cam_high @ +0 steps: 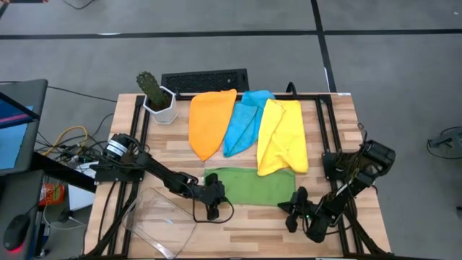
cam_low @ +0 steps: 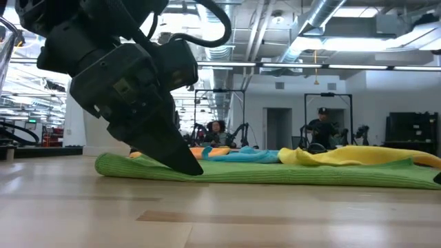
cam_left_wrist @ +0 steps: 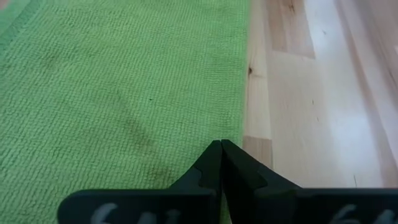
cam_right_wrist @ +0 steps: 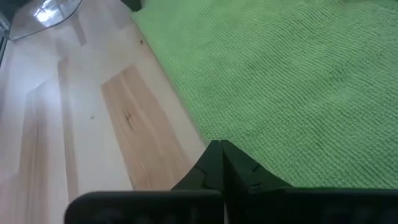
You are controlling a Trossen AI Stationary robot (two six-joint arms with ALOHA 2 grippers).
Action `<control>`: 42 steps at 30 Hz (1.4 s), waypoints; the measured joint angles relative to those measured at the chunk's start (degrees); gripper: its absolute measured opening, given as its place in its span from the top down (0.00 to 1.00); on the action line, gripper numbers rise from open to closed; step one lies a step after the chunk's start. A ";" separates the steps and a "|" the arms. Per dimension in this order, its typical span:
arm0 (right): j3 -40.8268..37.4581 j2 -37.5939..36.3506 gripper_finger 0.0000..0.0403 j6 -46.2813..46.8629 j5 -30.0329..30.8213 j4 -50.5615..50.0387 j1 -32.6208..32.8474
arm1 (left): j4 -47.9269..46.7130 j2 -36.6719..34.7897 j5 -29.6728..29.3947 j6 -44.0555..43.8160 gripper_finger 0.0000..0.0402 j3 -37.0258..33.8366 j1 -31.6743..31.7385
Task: Fold microfiber towels
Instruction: Fold the green microfiber towel
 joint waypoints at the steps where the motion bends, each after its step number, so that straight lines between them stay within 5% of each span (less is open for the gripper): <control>1: -0.07 -0.69 0.94 0.09 -0.38 0.00 0.00 | -0.26 -0.04 0.39 -0.40 1.00 0.02 0.07; 11: -0.25 -12.38 0.97 -1.50 0.07 -10.98 1.78 | -1.42 -0.13 0.78 -0.67 1.00 0.07 0.39; 25: 0.12 -2.76 0.97 12.47 -2.51 -12.69 6.88 | -1.85 -0.13 0.72 0.68 1.00 0.04 0.42; 32: -0.16 -9.78 0.93 14.83 -8.90 -20.76 7.05 | -2.72 -0.13 1.84 0.81 1.00 0.07 0.45; 38: -0.26 -21.12 0.94 7.78 -11.19 -24.57 6.10 | -2.41 -0.13 2.06 0.63 1.00 0.02 0.48; 42: 0.21 -25.20 0.88 -4.66 -21.66 -22.02 2.66 | -1.94 -0.11 1.92 0.59 1.00 -0.04 0.55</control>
